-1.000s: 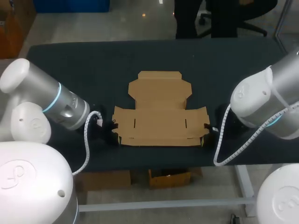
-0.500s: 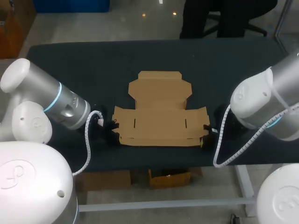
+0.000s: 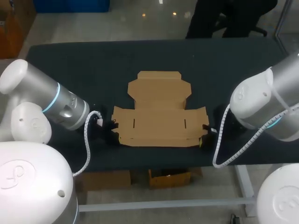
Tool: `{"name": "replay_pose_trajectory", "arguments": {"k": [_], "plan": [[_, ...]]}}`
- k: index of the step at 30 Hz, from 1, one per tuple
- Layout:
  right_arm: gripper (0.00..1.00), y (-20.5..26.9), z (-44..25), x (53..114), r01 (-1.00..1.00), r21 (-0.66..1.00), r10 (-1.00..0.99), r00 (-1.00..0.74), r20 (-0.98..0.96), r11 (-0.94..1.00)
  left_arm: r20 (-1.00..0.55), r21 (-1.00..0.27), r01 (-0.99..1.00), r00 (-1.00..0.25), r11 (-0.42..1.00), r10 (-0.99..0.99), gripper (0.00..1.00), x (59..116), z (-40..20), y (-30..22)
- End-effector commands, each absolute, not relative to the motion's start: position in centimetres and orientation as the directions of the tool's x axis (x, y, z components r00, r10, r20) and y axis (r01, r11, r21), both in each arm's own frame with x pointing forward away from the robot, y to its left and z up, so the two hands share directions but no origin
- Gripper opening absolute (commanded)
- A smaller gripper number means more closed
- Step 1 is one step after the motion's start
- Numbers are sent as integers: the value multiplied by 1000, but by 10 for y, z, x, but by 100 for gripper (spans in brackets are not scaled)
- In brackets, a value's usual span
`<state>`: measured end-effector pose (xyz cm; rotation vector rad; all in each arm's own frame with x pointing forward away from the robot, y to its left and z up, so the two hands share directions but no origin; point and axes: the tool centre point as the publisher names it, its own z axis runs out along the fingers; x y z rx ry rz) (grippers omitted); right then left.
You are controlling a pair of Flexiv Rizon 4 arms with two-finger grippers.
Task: Assemble the packaging by folding the flat box into shape, placing the metal phone stand inside, and closing the box properly
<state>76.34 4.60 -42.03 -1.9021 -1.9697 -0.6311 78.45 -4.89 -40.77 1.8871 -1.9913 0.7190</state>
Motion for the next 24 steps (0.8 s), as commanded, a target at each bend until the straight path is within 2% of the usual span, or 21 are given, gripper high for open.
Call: {"name": "replay_pose_trajectory", "arguments": {"k": [1,24], "plan": [[0,46,-416,760,996,93,851,-57,522,10,539,-148,-989,-89,9,-838,0,784,-408,-50],[0,47,-419,764,995,97,833,-52,551,-2,537,-147,-989,-91,13,-838,0,785,-409,-53]]}}
